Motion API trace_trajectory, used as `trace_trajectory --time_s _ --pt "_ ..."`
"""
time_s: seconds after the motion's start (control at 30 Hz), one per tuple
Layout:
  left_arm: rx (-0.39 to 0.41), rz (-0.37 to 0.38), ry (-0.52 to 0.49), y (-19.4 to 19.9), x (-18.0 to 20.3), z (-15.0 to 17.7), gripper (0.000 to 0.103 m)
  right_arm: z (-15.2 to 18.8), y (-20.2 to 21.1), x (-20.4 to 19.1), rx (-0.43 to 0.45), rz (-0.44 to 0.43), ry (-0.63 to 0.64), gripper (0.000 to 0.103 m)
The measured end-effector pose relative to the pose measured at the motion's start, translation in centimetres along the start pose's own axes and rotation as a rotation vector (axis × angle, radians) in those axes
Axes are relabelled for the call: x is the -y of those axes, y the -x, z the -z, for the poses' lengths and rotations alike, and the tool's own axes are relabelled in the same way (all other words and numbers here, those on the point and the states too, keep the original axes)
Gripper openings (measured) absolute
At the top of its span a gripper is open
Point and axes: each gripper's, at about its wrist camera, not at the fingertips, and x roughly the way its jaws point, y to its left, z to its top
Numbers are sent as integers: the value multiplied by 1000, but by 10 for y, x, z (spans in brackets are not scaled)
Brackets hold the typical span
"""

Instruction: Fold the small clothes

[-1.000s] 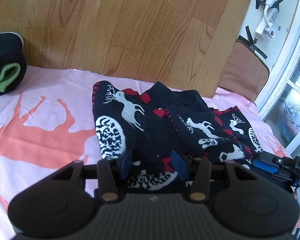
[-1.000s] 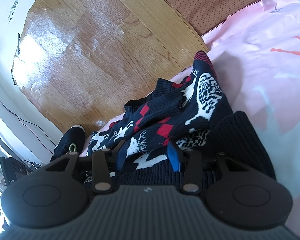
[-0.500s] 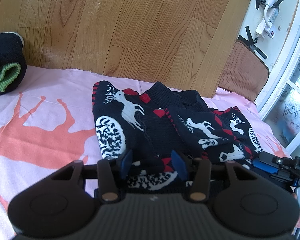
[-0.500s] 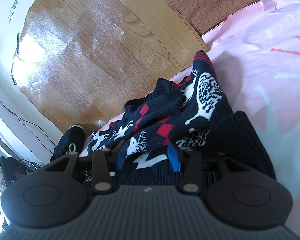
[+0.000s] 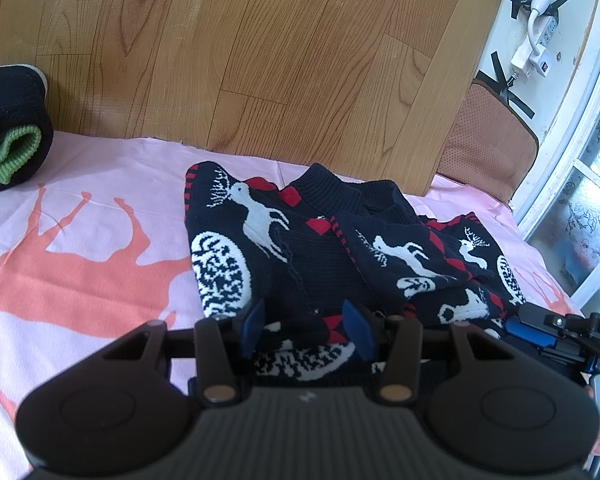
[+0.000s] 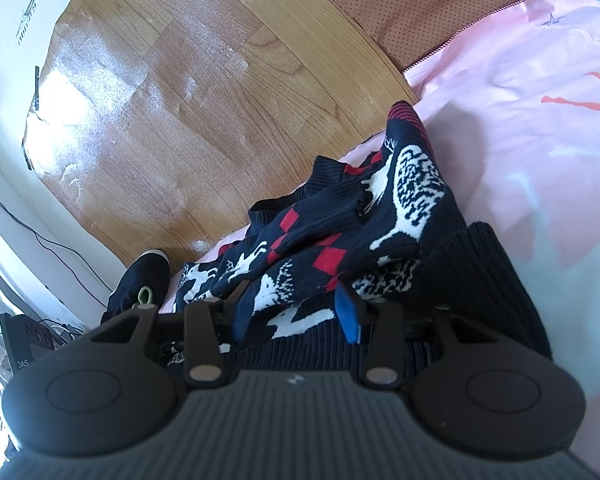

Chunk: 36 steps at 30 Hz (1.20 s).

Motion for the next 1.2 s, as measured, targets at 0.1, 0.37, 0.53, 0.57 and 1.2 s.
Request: trace_trajectory --time_s 0.1,0.37,0.53,0.57,1.2 --pt "0 0 0 0 0 0 45 0 0 0 0 0 0 48" --pt "0 0 0 0 0 0 45 0 0 0 0 0 0 48" --pt "0 0 0 0 0 0 45 0 0 1 -1 1 1 48" --pt "0 0 0 0 0 0 45 0 0 0 -1 1 1 48" --pt "0 -1 0 0 1 0 46 0 0 0 -1 1 0 48"
